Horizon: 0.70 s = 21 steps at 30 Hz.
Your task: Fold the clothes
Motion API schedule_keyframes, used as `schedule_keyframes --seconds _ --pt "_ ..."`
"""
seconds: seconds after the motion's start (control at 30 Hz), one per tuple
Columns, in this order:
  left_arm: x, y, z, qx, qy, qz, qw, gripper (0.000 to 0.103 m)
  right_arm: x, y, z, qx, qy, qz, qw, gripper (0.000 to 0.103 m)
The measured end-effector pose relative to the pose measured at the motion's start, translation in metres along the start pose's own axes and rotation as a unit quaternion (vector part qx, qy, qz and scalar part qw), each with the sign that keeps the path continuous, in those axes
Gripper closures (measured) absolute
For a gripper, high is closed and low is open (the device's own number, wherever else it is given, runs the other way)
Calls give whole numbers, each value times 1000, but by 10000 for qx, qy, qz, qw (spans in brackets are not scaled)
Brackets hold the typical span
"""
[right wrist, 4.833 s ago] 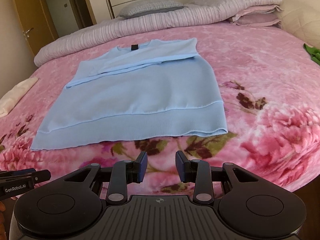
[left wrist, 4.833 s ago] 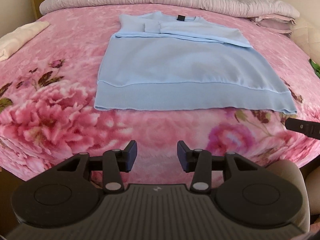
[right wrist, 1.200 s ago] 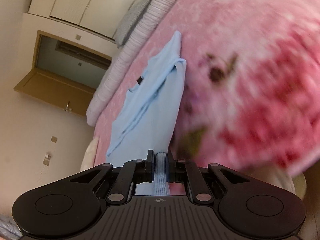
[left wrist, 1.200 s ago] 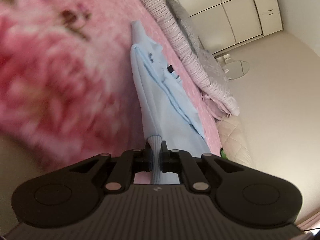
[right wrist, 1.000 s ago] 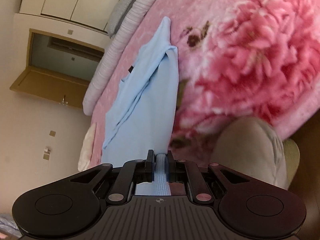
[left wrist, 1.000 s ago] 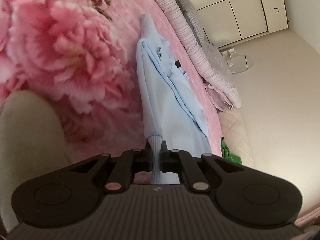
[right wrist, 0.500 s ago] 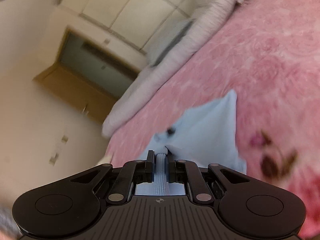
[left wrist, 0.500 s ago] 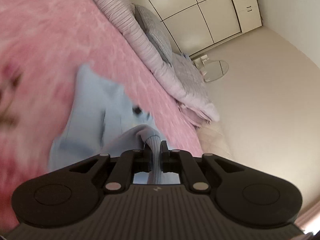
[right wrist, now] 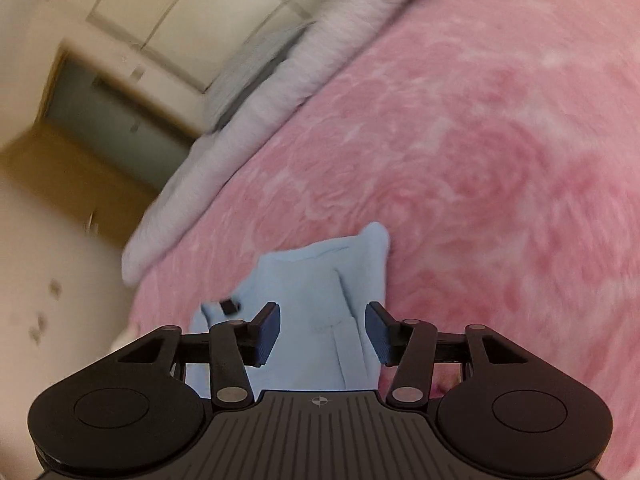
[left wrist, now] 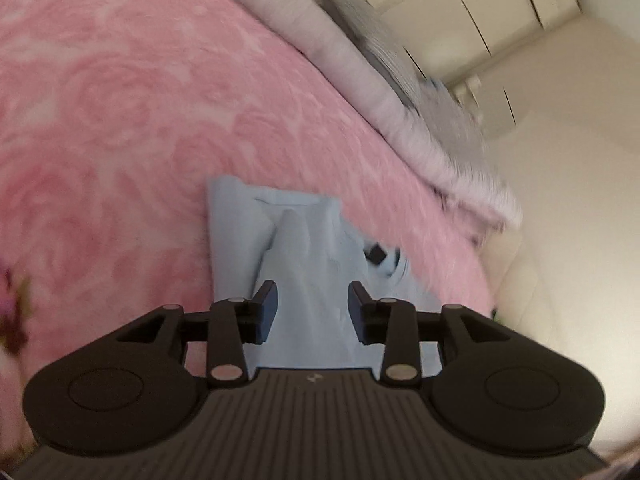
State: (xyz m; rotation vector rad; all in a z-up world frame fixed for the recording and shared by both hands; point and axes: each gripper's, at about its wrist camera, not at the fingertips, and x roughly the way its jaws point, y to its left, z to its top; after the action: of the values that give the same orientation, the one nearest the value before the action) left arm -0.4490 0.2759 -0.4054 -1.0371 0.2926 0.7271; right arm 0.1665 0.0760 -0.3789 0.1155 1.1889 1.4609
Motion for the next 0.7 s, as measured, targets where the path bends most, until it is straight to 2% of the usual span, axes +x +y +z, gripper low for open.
schedule_keyframes --seconds 0.1,0.23,0.53,0.6,0.67,0.7 --pt "14 -10 5 479 66 204 9986 69 7 13 -4 -674 156 -95 9976 52" --pt "31 -15 8 873 215 437 9950 68 19 22 -11 -1199 289 -278 9920 52" --pt "43 -15 2 1037 388 671 9916 68 46 24 -9 -1812 699 -382 9802 52" --pt "46 -19 -1 1151 425 701 9900 69 53 23 -11 -1856 811 -395 9785 56" --pt "49 -23 -5 1321 468 723 9875 72 57 25 -16 -1962 1022 -478 9740 72" --pt "49 -26 -7 1461 470 747 9853 76 57 29 -20 -2132 1016 -576 9700 76"
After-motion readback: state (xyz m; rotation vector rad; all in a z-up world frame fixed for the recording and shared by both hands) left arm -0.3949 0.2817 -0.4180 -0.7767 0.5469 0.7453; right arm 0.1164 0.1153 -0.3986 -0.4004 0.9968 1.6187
